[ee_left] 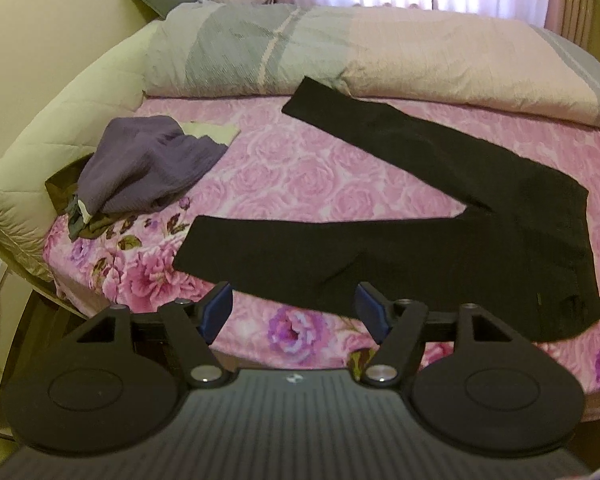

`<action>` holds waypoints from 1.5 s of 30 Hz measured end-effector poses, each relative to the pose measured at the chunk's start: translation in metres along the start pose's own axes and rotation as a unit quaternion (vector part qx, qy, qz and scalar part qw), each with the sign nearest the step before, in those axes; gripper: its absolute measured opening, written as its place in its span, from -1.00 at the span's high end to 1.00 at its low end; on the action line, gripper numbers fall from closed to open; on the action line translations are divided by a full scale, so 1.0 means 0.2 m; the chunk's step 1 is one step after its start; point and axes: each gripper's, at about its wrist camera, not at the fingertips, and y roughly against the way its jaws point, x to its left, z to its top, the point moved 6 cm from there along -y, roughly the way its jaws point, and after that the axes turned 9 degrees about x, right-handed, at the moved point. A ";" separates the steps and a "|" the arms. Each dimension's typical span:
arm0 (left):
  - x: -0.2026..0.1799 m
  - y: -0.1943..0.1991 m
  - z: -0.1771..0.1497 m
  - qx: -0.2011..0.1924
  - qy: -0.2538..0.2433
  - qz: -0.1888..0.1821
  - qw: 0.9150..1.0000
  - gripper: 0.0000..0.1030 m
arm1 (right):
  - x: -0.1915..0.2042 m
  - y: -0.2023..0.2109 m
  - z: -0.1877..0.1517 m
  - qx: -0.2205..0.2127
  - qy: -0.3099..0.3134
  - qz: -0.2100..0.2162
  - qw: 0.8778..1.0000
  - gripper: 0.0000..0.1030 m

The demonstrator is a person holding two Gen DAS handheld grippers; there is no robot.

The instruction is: Fold clothes

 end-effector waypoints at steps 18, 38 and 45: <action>-0.09 -0.01 -0.17 0.025 -0.033 -0.016 0.999 -0.27 | 0.05 -0.05 -0.10 0.027 0.018 -0.002 0.999 -1.00; -0.04 0.00 -0.26 0.031 -0.031 -0.023 0.999 -0.27 | 0.13 -0.04 -0.15 0.029 0.028 0.001 0.999 -1.00; 0.01 0.01 -0.28 0.032 -0.018 -0.017 0.999 -0.27 | 0.20 -0.05 -0.14 0.028 0.042 0.006 0.999 -1.00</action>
